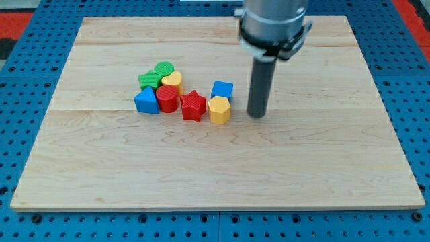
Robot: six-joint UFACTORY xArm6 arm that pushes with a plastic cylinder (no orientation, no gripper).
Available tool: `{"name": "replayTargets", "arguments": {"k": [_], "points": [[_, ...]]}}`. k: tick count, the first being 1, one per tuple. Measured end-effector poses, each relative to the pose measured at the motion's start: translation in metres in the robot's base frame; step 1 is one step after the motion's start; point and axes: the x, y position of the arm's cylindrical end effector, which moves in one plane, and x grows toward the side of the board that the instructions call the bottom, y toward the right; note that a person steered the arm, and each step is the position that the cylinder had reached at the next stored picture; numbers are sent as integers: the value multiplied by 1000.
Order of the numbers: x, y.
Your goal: Move yellow hexagon along with blue cube up a bit
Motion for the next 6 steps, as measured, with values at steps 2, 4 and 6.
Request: {"name": "replayTargets", "arguments": {"k": [2,4,6], "points": [[19,-34],[-13,-36],[-45,-36]]}}
